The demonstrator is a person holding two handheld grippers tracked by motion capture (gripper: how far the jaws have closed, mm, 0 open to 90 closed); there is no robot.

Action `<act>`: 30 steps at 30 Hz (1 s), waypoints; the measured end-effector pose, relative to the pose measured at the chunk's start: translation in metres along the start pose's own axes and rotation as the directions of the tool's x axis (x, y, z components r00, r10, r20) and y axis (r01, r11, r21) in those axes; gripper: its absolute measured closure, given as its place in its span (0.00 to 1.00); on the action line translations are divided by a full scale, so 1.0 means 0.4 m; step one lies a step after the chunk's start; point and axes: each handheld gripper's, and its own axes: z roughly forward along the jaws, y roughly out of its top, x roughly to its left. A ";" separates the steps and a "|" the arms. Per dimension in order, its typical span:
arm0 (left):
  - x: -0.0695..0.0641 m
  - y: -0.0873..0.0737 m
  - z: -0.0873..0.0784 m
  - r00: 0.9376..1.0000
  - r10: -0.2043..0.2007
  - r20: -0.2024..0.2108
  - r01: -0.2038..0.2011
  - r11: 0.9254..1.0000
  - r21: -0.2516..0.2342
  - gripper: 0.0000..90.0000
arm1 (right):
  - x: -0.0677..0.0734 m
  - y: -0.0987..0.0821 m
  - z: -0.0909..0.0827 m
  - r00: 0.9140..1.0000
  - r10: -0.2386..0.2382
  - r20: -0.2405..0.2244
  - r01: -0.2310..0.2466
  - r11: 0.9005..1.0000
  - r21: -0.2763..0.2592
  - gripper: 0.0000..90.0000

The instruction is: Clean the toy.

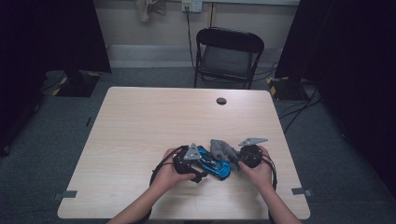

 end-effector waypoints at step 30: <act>-0.002 0.001 0.000 1.000 -0.011 0.016 0.011 1.000 -0.008 0.17 | 0.054 0.132 0.128 1.000 -0.029 -0.011 0.029 1.000 0.010 0.85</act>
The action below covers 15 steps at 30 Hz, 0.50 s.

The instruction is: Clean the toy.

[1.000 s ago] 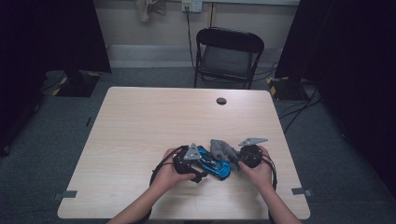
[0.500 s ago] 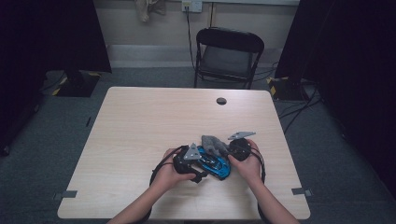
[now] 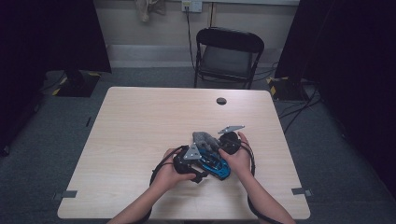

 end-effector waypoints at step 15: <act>-0.001 -0.002 0.000 1.000 0.003 -0.002 -0.003 1.000 -0.003 0.18 | -0.035 -0.052 -0.119 0.998 -0.030 0.061 0.032 0.999 -0.035 0.85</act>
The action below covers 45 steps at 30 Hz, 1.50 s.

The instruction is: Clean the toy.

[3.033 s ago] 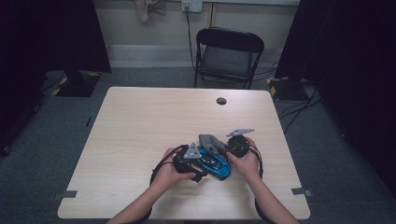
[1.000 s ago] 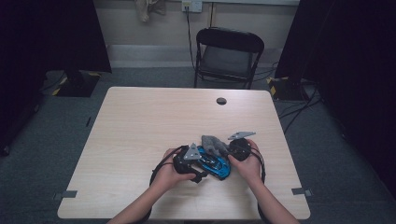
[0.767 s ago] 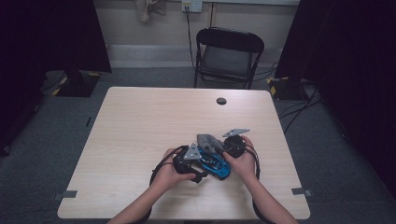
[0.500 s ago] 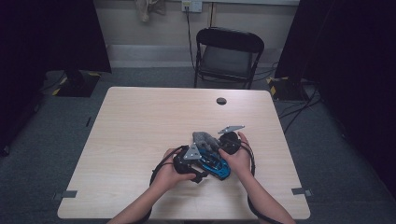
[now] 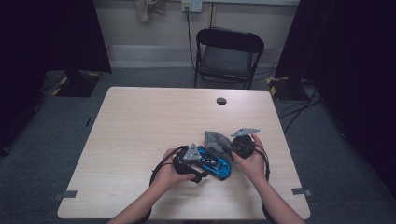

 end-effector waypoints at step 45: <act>-0.002 0.001 -0.004 1.000 0.003 0.009 -0.003 1.000 0.024 0.17 | 0.027 0.003 0.069 0.998 0.032 -0.046 -0.030 0.999 0.043 0.85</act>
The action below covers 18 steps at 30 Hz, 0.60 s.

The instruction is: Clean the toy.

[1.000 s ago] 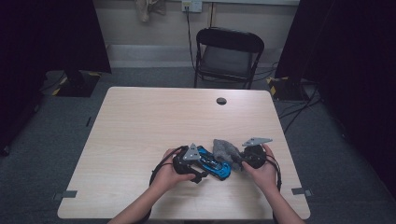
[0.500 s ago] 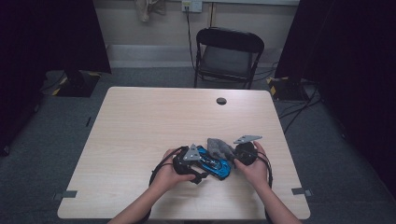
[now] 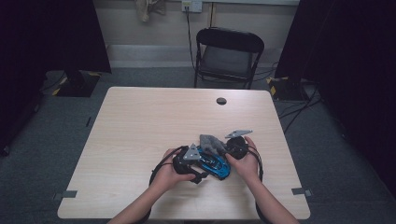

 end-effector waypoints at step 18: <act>0.002 0.000 0.000 1.000 -0.007 0.006 0.007 1.000 -0.006 0.17 | 0.015 0.040 0.037 1.000 -0.008 -0.012 0.008 1.000 -0.003 0.85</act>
